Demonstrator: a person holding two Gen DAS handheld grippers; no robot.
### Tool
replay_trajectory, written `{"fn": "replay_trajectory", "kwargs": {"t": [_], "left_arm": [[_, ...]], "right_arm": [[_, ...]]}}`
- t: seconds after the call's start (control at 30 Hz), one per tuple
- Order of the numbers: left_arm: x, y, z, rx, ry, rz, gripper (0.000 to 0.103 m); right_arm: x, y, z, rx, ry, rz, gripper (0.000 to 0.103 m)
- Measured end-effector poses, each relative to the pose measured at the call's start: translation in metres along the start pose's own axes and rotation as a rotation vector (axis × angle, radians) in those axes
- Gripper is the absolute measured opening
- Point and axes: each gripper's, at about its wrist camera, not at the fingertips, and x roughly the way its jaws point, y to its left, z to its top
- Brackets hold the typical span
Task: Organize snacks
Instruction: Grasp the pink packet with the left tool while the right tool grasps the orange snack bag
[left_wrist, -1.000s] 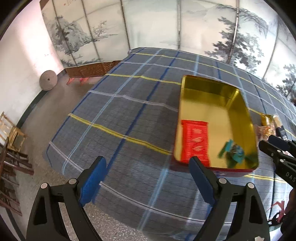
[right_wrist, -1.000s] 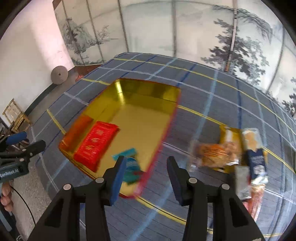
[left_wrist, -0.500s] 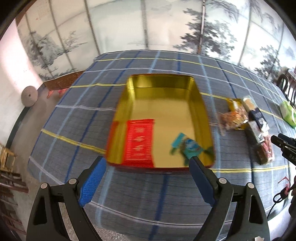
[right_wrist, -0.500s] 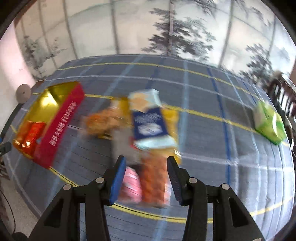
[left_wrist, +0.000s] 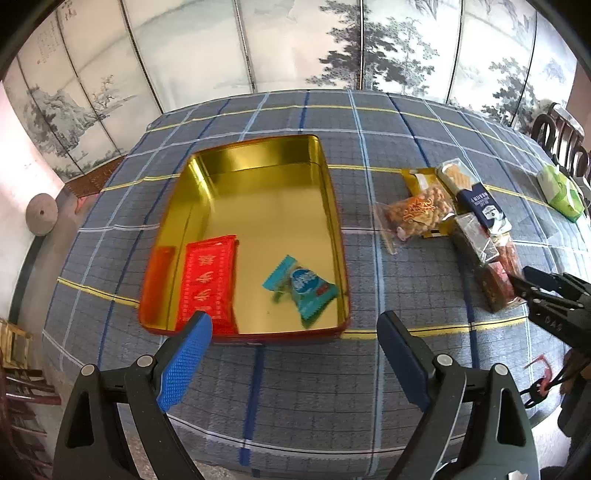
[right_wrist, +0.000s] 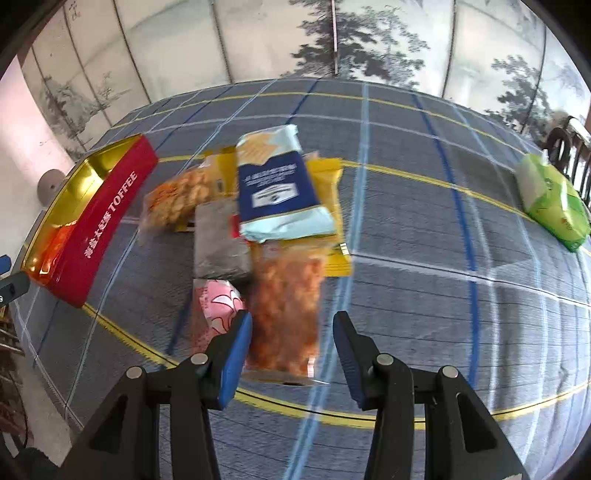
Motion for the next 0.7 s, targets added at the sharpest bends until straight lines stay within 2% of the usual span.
{"fn": "replay_trajectory", "kwargs": {"t": [0.2, 0.27, 0.4, 0.5, 0.7], "left_arm": [[0.004, -0.013, -0.002, 0.018, 0.017, -0.005, 0.089], [0.005, -0.018, -0.002, 0.024, 0.022, -0.009, 0.089], [0.007, -0.031, -0.001, 0.038, 0.029, -0.028, 0.089], [0.009, -0.045, 0.0, 0.053, 0.032, -0.054, 0.089], [0.012, -0.077, 0.0, 0.083, 0.034, -0.132, 0.089]], "right_arm": [[0.011, 0.007, -0.001, -0.017, 0.006, -0.002, 0.046], [0.01, 0.008, -0.002, -0.035, -0.002, -0.013, 0.038], [0.007, 0.003, -0.006, -0.032, -0.013, -0.002, 0.037], [0.002, -0.005, -0.012, -0.021, -0.017, 0.008, 0.037], [-0.004, -0.03, -0.018, 0.0, -0.031, -0.041, 0.037]]}}
